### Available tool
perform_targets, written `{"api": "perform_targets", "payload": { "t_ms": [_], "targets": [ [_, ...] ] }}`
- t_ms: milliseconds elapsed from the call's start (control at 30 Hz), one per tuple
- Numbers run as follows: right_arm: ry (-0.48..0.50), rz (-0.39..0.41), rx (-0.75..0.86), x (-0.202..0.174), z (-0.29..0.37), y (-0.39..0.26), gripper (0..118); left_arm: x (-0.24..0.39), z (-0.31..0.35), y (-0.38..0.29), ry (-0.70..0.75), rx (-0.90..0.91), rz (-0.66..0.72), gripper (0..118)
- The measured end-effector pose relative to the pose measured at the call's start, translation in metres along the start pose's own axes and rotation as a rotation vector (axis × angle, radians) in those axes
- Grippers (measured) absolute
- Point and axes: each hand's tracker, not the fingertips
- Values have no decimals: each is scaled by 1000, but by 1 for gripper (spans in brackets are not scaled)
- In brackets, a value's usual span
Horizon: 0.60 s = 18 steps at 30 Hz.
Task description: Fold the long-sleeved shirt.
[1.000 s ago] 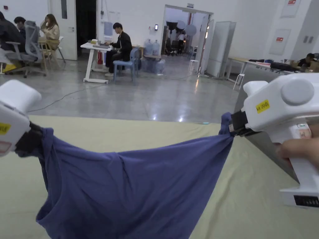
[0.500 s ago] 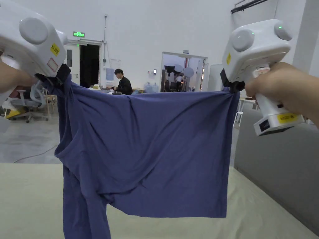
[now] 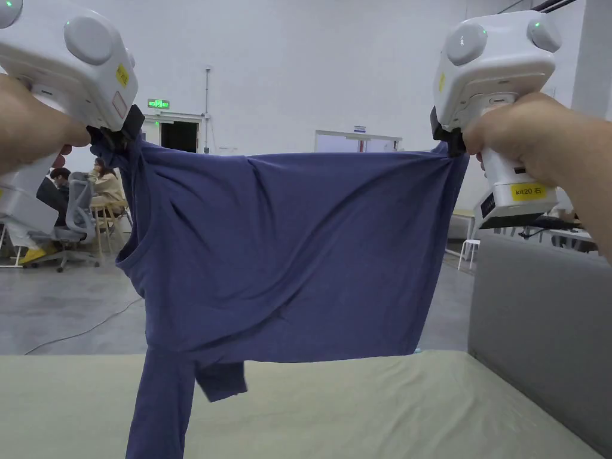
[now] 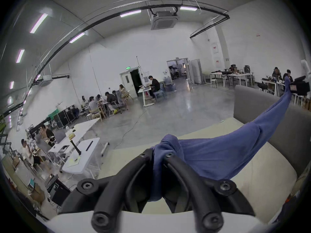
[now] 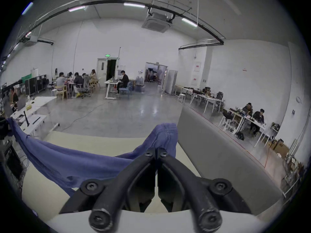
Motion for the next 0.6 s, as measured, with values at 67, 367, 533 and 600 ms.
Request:
{"api": "perform_targets", "payload": {
  "t_ms": [67, 367, 533, 600],
  "targets": [
    [16, 19, -12, -4, -18, -16, 0, 4, -11, -16, -13, -15, -4, 3],
    [86, 40, -308, -37, -129, -197, 0, 55, -89, -176, -118, -313, -119, 3],
    [189, 34, -411, -49, -138, -324, 0, 76, -106, -294, -178, -517, -208, 3],
    [233, 83, -403, -46, -116, -365, 0, 80, -87, -331, -214, -545, -272, 3]
  ]
}}
